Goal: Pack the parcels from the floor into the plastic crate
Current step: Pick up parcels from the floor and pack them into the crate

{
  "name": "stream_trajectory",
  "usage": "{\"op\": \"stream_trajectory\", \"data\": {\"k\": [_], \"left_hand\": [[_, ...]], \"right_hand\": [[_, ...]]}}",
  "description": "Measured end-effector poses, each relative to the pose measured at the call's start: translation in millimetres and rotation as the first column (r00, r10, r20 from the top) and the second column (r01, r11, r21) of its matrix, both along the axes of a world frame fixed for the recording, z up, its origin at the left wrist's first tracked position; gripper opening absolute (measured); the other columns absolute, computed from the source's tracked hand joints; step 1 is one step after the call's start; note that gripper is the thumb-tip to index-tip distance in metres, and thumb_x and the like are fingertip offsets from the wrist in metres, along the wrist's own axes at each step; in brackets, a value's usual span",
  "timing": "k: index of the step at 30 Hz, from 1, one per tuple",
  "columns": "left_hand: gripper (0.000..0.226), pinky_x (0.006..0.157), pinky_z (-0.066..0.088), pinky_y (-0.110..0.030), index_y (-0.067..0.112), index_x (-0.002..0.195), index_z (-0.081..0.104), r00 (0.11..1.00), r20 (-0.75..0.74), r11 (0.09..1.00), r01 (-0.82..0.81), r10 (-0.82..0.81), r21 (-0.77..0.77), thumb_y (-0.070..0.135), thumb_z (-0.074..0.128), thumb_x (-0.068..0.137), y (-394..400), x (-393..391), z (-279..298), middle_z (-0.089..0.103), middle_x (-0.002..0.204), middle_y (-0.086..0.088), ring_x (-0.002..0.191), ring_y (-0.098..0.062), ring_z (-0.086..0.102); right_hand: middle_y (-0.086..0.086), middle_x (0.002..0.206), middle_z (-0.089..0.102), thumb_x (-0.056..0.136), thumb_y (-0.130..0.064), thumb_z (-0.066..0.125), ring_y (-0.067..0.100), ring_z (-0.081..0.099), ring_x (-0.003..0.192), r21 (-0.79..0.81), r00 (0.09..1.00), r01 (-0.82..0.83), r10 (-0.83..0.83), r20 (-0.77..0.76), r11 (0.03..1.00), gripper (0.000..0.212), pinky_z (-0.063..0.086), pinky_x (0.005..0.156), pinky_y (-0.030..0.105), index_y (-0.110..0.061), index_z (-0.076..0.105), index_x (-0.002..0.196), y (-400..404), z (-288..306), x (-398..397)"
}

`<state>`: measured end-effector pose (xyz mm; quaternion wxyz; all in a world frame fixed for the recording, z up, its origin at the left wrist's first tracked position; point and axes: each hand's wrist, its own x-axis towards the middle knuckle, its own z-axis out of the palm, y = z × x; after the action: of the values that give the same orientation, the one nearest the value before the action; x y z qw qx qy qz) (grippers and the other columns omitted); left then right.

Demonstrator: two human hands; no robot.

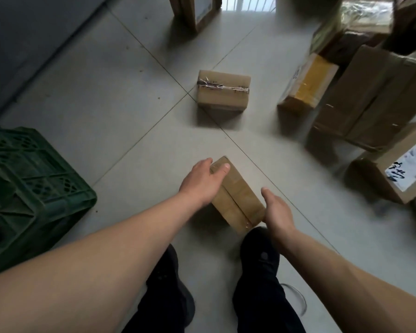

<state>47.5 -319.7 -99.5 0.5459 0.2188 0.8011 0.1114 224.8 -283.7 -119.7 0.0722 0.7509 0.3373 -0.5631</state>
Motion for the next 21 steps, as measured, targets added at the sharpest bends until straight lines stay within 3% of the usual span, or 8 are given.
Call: {"op": "stream_trajectory", "data": {"k": [2, 4, 6, 8, 12, 15, 18, 21], "left_hand": [[0.073, 0.114, 0.031, -0.043, 0.021, 0.153, 0.025, 0.999, 0.016, 0.998, -0.048, 0.049, -0.031, 0.063, 0.038, 0.095, 0, 0, -7, 0.031, 0.157, -0.003, 0.141, -0.026, 0.034], [0.075, 0.110, 0.037, -0.043, 0.022, 0.149, 0.034, 0.984, -0.047, 0.985, -0.172, 0.171, -0.029, 0.068, 0.038, 0.090, -2, -5, -7, 0.040, 0.151, -0.005, 0.134, -0.030, 0.043], [0.081, 0.105, 0.042, -0.044, 0.021, 0.135, 0.053, 0.944, -0.100, 0.949, -0.316, 0.316, 0.013, 0.076, 0.034, 0.079, -7, -13, -2, 0.055, 0.135, -0.007, 0.120, -0.029, 0.054], [0.079, 0.100, 0.046, -0.043, 0.019, 0.116, 0.066, 0.921, -0.075, 0.924, -0.382, 0.382, 0.024, 0.077, 0.031, 0.075, -15, -21, 3, 0.065, 0.118, -0.007, 0.108, -0.029, 0.060], [0.055, 0.097, 0.044, -0.034, 0.015, 0.106, 0.068, 0.919, 0.012, 0.917, -0.392, 0.393, -0.071, 0.058, 0.036, 0.097, -36, -28, -4, 0.068, 0.113, -0.004, 0.107, -0.025, 0.060], [0.065, 0.100, 0.044, -0.036, 0.019, 0.111, 0.065, 0.904, 0.052, 0.905, -0.421, 0.424, -0.058, 0.070, 0.037, 0.083, -42, -27, -11, 0.067, 0.116, 0.000, 0.110, -0.022, 0.061], [0.094, 0.108, 0.039, -0.042, 0.023, 0.132, 0.055, 0.878, 0.068, 0.880, -0.471, 0.475, -0.059, 0.084, 0.035, 0.064, -44, -27, -24, 0.061, 0.131, 0.001, 0.123, -0.022, 0.055], [0.064, 0.098, 0.037, -0.038, 0.028, 0.115, 0.061, 0.832, 0.191, 0.853, -0.516, 0.521, -0.079, 0.077, 0.037, 0.082, -42, -27, -24, 0.065, 0.124, 0.003, 0.113, -0.018, 0.058]], "right_hand": [[-0.003, 0.092, 0.061, 0.094, -0.049, 0.051, 0.021, 0.058, 0.091, 0.045, 0.999, 0.045, -0.045, -0.010, 0.998, 0.038, 0.047, 0.090, 0.042, -0.014, 0.062, 0.087, 0, -5, -5], [-0.003, 0.082, 0.062, 0.092, -0.045, 0.054, 0.020, 0.057, 0.080, 0.145, 0.999, 0.038, -0.040, 0.009, 0.989, 0.035, 0.045, 0.076, 0.038, -0.014, 0.060, 0.076, -1, -1, -10], [0.000, 0.096, 0.067, 0.090, -0.046, 0.057, 0.016, 0.060, 0.087, 0.263, 1.000, -0.004, 0.003, 0.002, 0.965, 0.027, 0.046, 0.080, 0.035, -0.021, 0.066, 0.086, -2, 5, -15], [0.004, 0.114, 0.065, 0.078, -0.058, 0.056, 0.015, 0.063, 0.099, 0.296, 0.998, -0.059, 0.068, -0.018, 0.953, 0.038, 0.049, 0.096, 0.038, -0.029, 0.065, 0.100, -3, 10, -21], [0.006, 0.132, 0.054, 0.087, -0.050, 0.063, 0.017, 0.057, 0.108, 0.252, 0.992, -0.119, 0.128, -0.018, 0.960, 0.051, 0.043, 0.103, 0.036, -0.023, 0.056, 0.131, -2, 8, -28], [0.006, 0.144, 0.047, 0.093, -0.046, 0.059, 0.021, 0.051, 0.124, 0.241, 0.990, -0.139, 0.144, -0.003, 0.960, 0.058, 0.038, 0.107, 0.037, -0.022, 0.046, 0.144, 1, -1, -31], [0.001, 0.136, 0.056, 0.095, -0.043, 0.058, 0.019, 0.056, 0.122, 0.198, 0.990, -0.116, 0.129, -0.056, 0.973, 0.044, 0.040, 0.106, 0.037, -0.024, 0.052, 0.135, 5, -9, -38], [-0.002, 0.102, 0.073, 0.095, -0.035, 0.058, 0.013, 0.069, 0.090, 0.188, 0.985, -0.018, 0.050, -0.166, 0.982, 0.018, 0.052, 0.092, 0.041, -0.020, 0.063, 0.103, 12, -10, -47]]}}
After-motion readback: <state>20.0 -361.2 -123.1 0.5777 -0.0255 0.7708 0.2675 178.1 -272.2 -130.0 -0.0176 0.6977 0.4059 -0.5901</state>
